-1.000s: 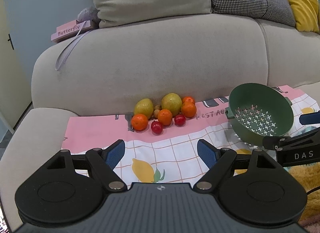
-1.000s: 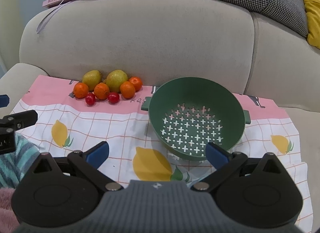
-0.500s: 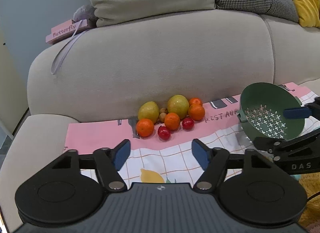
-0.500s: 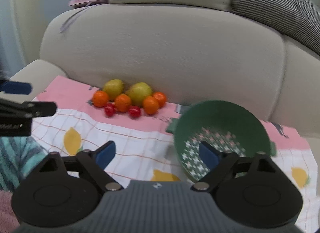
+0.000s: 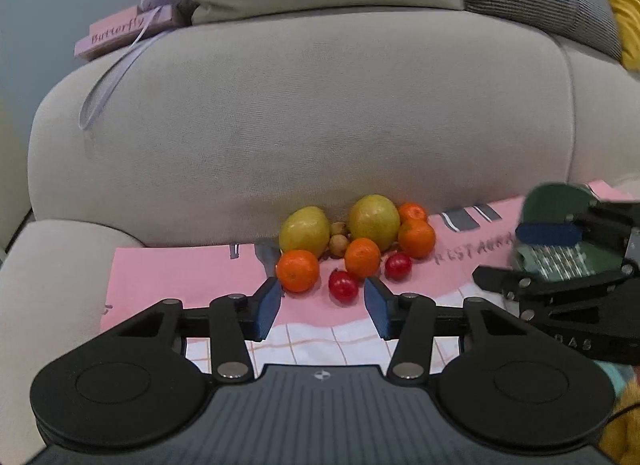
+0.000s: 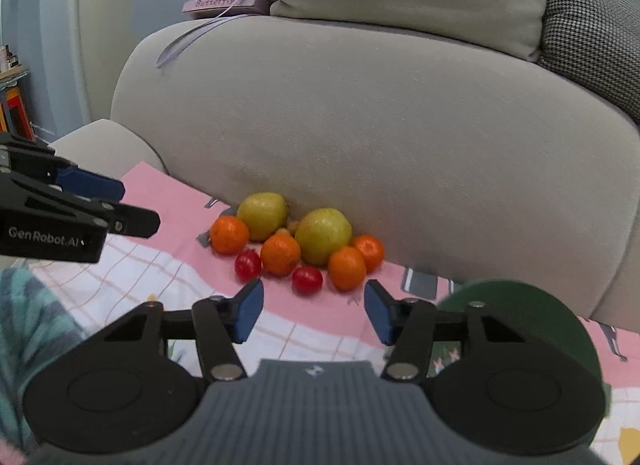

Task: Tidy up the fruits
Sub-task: 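Reach both grippers to the fruit pile and grasp one mandarin each, then carry mandarins over the green colander and open both grippers to drop them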

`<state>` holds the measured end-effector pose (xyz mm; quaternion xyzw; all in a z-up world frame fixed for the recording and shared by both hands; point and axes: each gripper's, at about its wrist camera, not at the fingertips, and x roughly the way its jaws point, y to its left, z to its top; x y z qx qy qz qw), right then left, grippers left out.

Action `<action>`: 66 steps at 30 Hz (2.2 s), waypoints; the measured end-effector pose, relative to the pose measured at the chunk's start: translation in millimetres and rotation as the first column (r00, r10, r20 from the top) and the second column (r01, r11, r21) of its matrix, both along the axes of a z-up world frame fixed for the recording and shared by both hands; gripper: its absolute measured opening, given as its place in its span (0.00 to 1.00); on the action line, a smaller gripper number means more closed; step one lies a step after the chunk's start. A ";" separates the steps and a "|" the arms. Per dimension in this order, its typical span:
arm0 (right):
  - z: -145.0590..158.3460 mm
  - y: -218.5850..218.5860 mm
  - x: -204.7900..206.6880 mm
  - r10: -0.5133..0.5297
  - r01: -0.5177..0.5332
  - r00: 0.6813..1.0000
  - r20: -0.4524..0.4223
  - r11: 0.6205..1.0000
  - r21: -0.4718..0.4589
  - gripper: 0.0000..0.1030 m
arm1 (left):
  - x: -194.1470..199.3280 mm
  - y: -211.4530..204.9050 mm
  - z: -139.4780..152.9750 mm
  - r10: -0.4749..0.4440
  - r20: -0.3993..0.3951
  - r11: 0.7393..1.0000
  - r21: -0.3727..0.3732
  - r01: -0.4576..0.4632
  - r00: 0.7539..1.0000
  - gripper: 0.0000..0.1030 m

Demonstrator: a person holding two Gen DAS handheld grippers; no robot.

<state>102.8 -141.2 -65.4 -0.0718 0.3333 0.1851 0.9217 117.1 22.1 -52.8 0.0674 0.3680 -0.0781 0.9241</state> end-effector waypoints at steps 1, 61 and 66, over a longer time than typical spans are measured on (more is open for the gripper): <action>-1.8 2.0 6.2 -0.001 0.001 1.000 -0.010 1.000 0.007 0.52 | 5.8 1.7 -3.0 -0.001 -0.002 1.000 -0.016 0.001 1.000 0.56; -31.2 13.3 115.5 -0.168 0.178 0.959 -0.229 0.984 0.021 0.38 | 92.4 27.9 -33.1 0.099 -0.202 0.975 -0.178 -0.136 0.974 0.50; -5.4 3.9 85.1 -0.125 0.130 0.975 -0.185 0.991 0.014 0.38 | 68.6 5.7 -7.7 0.059 -0.175 0.979 -0.183 -0.091 0.983 0.50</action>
